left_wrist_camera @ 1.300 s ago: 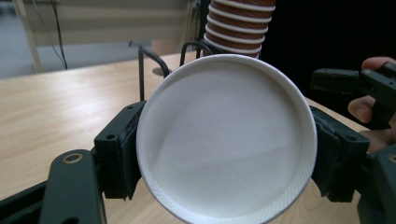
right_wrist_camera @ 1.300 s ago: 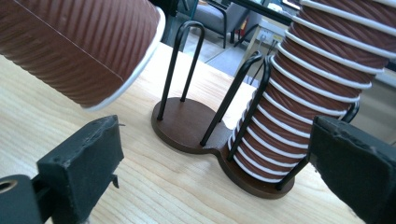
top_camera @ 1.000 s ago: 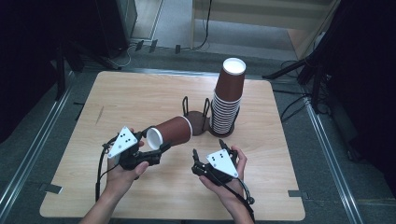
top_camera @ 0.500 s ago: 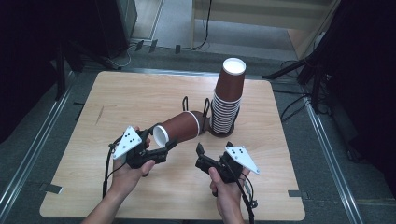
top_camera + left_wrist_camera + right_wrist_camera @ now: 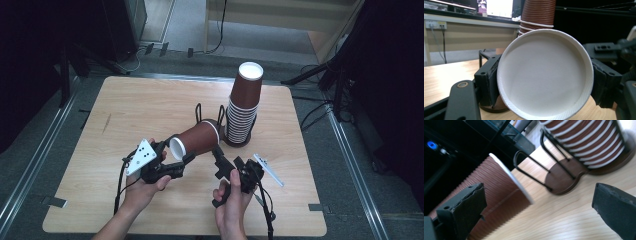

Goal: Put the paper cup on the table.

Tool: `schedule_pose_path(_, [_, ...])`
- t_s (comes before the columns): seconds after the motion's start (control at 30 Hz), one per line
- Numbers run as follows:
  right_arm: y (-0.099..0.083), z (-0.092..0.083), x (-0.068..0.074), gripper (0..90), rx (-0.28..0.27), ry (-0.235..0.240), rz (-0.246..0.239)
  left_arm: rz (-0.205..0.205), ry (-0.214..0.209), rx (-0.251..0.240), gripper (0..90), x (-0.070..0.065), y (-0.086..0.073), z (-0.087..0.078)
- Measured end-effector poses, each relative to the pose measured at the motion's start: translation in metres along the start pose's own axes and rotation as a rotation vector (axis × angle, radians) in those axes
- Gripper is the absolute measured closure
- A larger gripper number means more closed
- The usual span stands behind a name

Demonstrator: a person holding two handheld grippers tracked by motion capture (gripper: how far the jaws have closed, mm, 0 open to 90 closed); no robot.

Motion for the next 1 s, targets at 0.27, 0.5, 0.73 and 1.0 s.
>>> schedule_pose_path(0.27, [-0.003,0.009,0.002,0.0,0.081,0.010,0.244,0.011,-0.019,-0.009,24.3,-0.006,-0.006,0.003])
schedule_pose_path(0.5, [-0.008,0.014,-0.003,0.0,0.149,0.018,0.525,0.025,-0.029,-0.011,24.3,-0.010,-0.012,0.005])
schedule_pose_path(0.73, [-0.010,0.017,0.006,0.0,0.180,0.037,0.632,0.047,-0.034,-0.005,24.3,-0.015,-0.018,0.006])
schedule_pose_path(1.0, [-0.009,0.026,0.007,0.0,0.206,0.028,0.693,0.036,-0.042,-0.042,24.3,-0.017,-0.014,0.005])
Point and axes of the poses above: each handheld gripper's, and its own axes: z roughly forward along the jaws, y roughly out of its top, x roughly to its left, the point moved 3 cm from there along z, roughly forward along the jaws, and after that the axes turned 15 degrees about -x, right-handed, at the moved point
